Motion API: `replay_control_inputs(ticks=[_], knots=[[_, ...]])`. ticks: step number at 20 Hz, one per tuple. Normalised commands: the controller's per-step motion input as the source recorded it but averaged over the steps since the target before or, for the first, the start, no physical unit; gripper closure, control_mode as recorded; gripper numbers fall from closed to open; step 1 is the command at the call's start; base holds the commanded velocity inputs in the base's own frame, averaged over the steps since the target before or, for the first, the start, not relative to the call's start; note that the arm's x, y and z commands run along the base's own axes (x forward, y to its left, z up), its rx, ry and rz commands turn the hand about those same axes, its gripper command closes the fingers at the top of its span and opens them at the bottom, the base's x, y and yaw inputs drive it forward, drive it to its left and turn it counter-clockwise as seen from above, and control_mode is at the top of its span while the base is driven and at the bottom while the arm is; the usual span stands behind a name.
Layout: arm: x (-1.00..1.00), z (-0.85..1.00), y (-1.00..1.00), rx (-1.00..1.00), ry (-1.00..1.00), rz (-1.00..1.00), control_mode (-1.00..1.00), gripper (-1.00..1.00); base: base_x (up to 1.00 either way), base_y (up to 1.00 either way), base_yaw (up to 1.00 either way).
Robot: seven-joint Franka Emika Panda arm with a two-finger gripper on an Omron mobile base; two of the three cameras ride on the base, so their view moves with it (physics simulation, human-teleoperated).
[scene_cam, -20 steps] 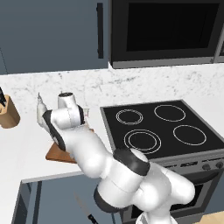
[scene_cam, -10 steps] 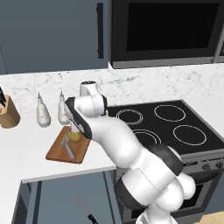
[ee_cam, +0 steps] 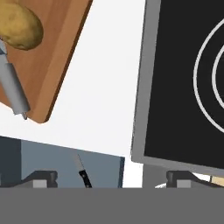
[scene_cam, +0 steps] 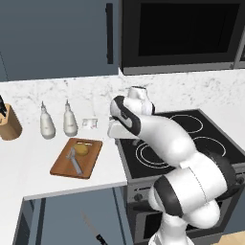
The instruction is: Place the appropriate cutting tool for cutting the potato skin on the cutting board.
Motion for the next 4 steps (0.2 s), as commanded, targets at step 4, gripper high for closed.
replay_control_inputs(ticks=[4], knots=[[-0.12,0.00,-1.00,0.20,0.00,-0.09,-1.00,-1.00,0.00,0.00,0.00]])
